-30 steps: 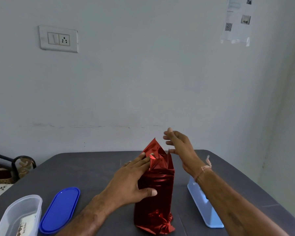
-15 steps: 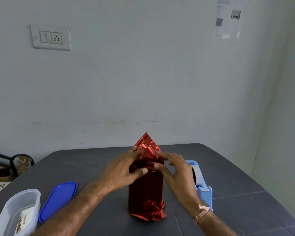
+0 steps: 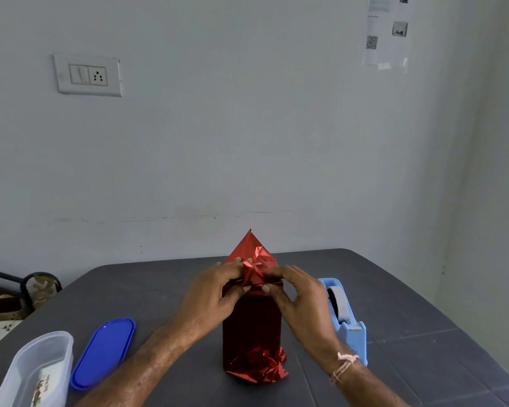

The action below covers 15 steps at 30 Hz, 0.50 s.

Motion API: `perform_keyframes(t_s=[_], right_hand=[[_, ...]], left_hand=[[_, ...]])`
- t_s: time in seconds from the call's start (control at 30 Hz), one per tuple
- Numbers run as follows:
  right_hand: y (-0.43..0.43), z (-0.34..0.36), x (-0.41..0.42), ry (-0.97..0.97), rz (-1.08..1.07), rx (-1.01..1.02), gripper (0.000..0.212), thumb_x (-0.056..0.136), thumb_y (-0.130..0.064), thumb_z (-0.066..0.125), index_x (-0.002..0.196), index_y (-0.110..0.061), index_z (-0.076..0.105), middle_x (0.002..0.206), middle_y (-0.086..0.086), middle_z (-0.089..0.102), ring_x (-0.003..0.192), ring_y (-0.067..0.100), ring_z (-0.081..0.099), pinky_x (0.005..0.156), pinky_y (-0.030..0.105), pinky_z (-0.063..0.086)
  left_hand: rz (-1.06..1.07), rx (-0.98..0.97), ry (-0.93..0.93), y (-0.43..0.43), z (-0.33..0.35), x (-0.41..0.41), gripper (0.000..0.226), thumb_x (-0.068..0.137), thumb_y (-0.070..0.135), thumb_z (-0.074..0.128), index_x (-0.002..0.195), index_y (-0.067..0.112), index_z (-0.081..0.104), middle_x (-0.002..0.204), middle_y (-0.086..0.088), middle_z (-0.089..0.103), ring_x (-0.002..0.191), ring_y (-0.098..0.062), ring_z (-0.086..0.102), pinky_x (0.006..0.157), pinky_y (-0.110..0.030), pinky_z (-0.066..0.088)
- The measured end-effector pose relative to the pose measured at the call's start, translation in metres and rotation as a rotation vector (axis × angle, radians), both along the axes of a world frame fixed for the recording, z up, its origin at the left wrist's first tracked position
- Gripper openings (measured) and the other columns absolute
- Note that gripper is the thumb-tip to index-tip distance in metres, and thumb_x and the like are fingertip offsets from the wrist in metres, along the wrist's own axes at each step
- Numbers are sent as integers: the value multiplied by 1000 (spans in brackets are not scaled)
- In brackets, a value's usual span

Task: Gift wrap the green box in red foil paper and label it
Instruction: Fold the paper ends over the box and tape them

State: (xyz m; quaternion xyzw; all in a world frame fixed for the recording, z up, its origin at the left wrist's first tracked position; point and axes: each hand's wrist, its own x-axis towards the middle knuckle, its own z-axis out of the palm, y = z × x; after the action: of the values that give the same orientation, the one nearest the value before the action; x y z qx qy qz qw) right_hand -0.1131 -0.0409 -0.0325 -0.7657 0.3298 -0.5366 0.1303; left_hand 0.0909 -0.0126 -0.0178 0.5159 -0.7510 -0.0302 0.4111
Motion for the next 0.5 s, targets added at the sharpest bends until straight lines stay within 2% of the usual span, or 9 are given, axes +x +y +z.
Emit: perform_keyframes(t_s=[0.07,0.2,0.27,0.37,0.5], right_hand=[[1,-1,-1,18,2,-5,24,88,-22,78,112,-27,74,105,-23,70,103,-5,65,87,9,50],[2,-4,-4,47,5,-21,18,90,-22,77,107,-27,73,101,-22,69,99,-1,66,83,13,53],[2,-5,-5,55,12,-28,18,90,-21,78,106,-25,73,101,-21,68,98,0,66,82,15,54],[3,-4,-8,55,37,-22,26,89,-25,78,114,-25,71,107,-20,68,104,0,65,86,13,52],[1,-3,-11,70,62,-17,36,89,-37,76,121,-21,68,113,-18,67,109,-2,63,89,9,49]], left_hand=[[-19,-31,-3,4,-1,-3,31,95,20,69,123,35,72,140,20,60,139,4,43,118,-23,34],[47,-135,-52,8,-5,-2,30,94,17,70,121,30,74,139,20,59,133,3,48,107,-18,42],[75,-194,-66,12,-6,-3,31,93,27,69,123,28,73,130,19,64,124,4,54,102,-15,46],[110,-295,-91,21,-7,-6,35,92,48,61,116,26,76,115,17,71,110,5,62,94,-17,53],[127,-342,-58,27,-7,-10,42,89,58,59,110,27,77,109,17,73,104,0,66,87,-24,57]])
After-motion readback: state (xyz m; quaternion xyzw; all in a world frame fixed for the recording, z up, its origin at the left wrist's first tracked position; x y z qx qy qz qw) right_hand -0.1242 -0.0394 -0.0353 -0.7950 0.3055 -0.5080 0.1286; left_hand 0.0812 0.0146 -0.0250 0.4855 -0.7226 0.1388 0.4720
